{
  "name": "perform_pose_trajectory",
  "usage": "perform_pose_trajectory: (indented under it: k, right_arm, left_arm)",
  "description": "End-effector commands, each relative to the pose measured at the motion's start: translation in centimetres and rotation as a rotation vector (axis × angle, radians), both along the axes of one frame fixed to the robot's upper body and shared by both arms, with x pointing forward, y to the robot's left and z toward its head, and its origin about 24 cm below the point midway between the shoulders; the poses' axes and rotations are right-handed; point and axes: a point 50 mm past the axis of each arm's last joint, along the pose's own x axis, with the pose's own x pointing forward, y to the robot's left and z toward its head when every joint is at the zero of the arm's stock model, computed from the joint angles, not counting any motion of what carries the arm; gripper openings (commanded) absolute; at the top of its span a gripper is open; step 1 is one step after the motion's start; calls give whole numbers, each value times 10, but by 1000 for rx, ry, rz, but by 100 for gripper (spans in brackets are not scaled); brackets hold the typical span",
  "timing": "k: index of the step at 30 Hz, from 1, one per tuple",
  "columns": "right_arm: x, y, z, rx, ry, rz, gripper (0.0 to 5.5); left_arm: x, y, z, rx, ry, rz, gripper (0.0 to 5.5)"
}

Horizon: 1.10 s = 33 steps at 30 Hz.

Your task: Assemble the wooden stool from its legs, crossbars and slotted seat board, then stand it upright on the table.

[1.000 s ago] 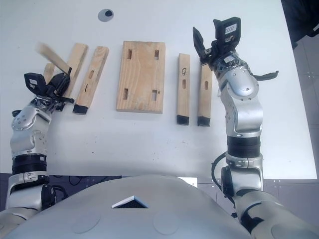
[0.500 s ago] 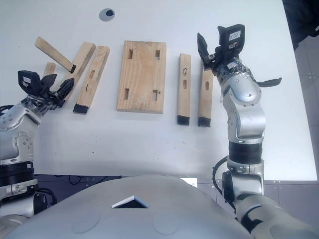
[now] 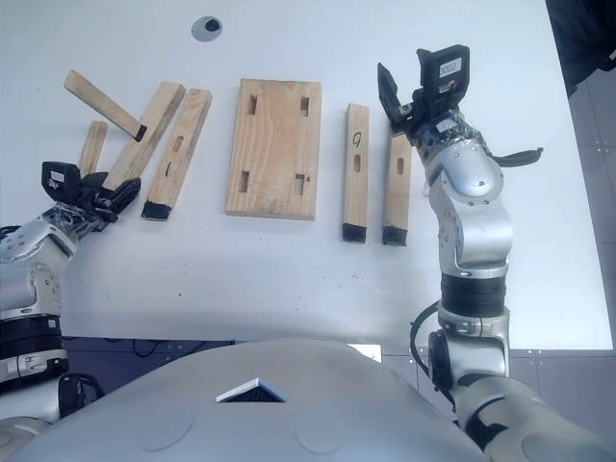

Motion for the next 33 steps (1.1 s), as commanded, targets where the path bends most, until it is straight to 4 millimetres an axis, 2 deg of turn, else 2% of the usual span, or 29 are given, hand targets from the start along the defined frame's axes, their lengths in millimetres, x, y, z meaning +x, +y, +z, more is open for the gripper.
perform_pose_trajectory:
  k: [1, 6, 9, 10, 14, 16, 19, 22, 25, 27, 30, 33]
  right_arm:
    - [5, 2, 4, -6, -5, 6, 288]
    - [6, 1, 3, -2, -6, -1, 288]
    - [7, 2, 2, 1, -3, -1, 288]
    - [7, 1, 2, 22, 2, -15, 288]
    - [10, -2, 3, 50, 4, -31, 288]
    - [13, -4, 5, 68, -11, -19, 288]
    - [15, 8, 9, 155, -3, 185, 288]
    - [15, 20, 16, 366, 81, 444, 288]
    - [16, 22, 27, 590, 178, 677, 288]
    - [17, 18, 31, 722, 235, 762, 288]
    - [28, 21, 34, 890, 296, 775, 336]
    - [33, 26, 45, 1013, 300, 810, 375]
  left_arm:
    - [-4, 5, -7, 12, 34, -3, 277]
    - [-2, -3, -5, 41, -20, -109, 207]
    - [-2, -4, -5, 58, -34, -125, 200]
    - [1, -5, 0, 54, -90, -133, 200]
    - [33, -20, 63, -124, -483, -122, 199]
    - [44, -43, 91, -240, -560, -229, 199]
    - [51, -90, 111, -495, -550, -458, 199]
    - [55, -124, 115, -689, -520, -594, 199]
    - [54, -151, 111, -900, -449, -677, 199]
    - [54, -160, 104, -951, -414, -691, 199]
    - [48, -164, 93, -1013, -355, -701, 199]
    - [41, -165, 90, -1050, -315, -722, 199]
